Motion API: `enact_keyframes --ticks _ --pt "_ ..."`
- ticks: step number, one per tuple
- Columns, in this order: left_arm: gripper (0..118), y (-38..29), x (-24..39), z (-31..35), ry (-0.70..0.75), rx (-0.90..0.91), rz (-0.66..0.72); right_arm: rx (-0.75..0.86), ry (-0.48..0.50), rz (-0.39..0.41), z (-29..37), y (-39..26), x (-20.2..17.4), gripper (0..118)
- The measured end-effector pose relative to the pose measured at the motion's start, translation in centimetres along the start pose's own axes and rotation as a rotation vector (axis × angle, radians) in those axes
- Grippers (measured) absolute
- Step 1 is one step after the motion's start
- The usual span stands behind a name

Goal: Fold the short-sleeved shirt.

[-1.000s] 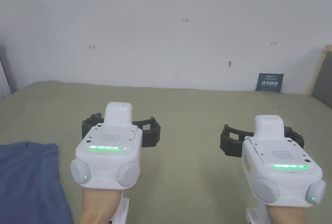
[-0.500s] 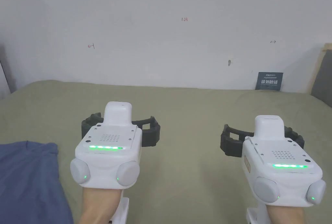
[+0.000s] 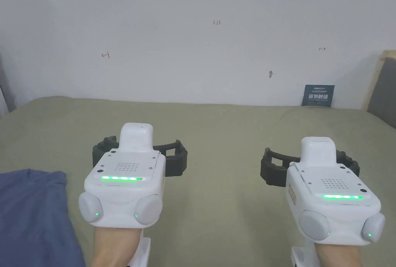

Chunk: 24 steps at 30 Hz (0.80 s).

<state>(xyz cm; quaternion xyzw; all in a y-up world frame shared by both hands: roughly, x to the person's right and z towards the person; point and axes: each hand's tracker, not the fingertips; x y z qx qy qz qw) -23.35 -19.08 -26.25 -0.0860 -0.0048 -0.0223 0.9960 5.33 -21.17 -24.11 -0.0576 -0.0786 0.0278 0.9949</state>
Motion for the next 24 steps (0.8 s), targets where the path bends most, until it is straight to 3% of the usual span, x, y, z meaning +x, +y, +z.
enact_keyframes --ticks 24 --pt "118 -0.39 -0.31 -0.51 0.003 -0.006 0.007 -0.001 -0.001 0.002 0.09 -0.24 -0.13 118"
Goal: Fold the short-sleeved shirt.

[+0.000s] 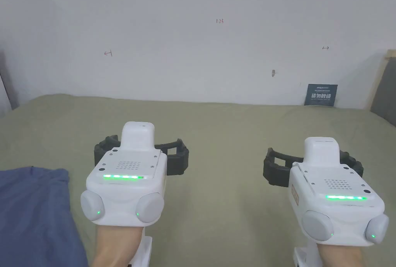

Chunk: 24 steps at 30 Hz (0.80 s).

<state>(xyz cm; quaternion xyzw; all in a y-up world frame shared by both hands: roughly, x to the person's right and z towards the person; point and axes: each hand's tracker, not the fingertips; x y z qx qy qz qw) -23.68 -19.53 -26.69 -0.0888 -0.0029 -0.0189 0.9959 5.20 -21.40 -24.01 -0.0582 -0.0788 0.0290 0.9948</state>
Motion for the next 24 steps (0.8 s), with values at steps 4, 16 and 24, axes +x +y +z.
enact_keyframes --ticks 4,16,24 --pt "118 -0.16 -0.1 -0.15 0.002 -0.002 0.001 0.001 0.001 0.0 0.13 0.04 -0.06 118" --pt "118 -0.13 -0.08 -0.06 0.0 -0.002 0.0 0.0 -0.001 0.0 -0.02 -0.02 0.11 118" --pt "118 -0.13 -0.17 -0.06 -0.005 0.003 0.0 0.016 0.004 -0.014 0.21 0.06 0.26 118"
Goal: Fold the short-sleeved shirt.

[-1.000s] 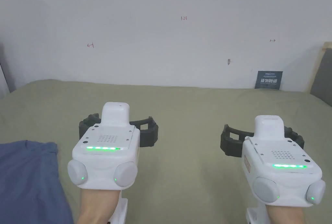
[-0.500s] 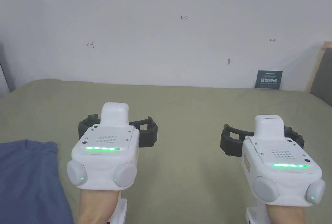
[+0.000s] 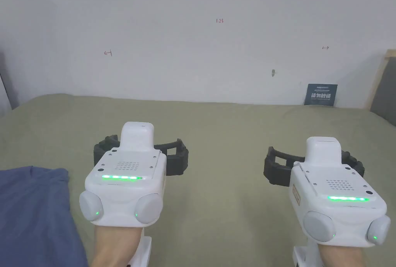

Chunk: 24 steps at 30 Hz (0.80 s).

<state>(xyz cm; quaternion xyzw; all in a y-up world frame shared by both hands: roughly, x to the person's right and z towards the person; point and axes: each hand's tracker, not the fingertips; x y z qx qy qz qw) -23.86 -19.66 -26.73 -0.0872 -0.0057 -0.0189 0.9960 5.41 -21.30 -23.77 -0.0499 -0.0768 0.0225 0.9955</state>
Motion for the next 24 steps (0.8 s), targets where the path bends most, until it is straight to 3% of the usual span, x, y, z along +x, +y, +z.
enact_keyframes --ticks 24 --pt "118 0.01 -0.24 -0.05 -0.001 0.008 0.01 -0.005 -0.001 -0.008 -0.19 0.13 0.01 118"
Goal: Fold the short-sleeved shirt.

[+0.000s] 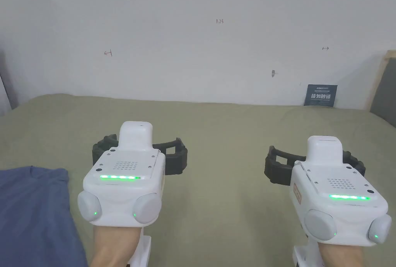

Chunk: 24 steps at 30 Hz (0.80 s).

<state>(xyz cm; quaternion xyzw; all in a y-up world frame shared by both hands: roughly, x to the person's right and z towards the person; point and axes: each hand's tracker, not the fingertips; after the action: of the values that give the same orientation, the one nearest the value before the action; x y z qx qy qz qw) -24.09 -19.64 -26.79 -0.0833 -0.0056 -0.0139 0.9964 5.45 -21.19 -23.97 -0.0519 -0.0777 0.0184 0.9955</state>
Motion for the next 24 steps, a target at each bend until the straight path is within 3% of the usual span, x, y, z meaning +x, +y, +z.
enact_keyframes --ticks 2,3,4,5,6,7,10,15,24 --pt "118 0.1 0.0 0.2 0.002 -0.002 -0.001 0.004 -0.001 0.0 0.0 0.1 0.0 114" --pt "113 0.1 0.0 0.2 0.006 -0.004 -0.005 0.008 -0.001 -0.002 0.1 0.1 0.1 108" --pt "82 0.1 0.0 0.2 0.005 -0.003 -0.01 0.012 -0.003 -0.002 0.2 0.2 0.1 79" --pt "28 0.2 0.1 0.5 0.011 0.003 -0.013 0.021 -0.012 0.002 0.4 0.3 0.0 37" --pt "1 0.3 0.2 0.4 0.018 -0.001 -0.018 0.024 -0.026 0.005 0.4 0.4 0.0 8" --pt "0 0.3 0.2 0.2 0.032 -0.012 -0.022 0.017 -0.062 0.002 0.3 0.4 -0.1 7" --pt "0 0.0 -0.4 -0.1 0.009 -0.021 0.01 0.009 -0.043 -0.046 0.2 1.0 0.8 7" --pt "0 -0.3 -0.4 -0.3 0.001 -0.021 -0.013 0.015 -0.059 -0.021 0.3 1.4 1.0 7" --pt "0 -0.6 -2.4 -1.0 0.04 -0.038 -0.017 -0.015 0.003 0.028 -1.1 1.7 -1.1 8"
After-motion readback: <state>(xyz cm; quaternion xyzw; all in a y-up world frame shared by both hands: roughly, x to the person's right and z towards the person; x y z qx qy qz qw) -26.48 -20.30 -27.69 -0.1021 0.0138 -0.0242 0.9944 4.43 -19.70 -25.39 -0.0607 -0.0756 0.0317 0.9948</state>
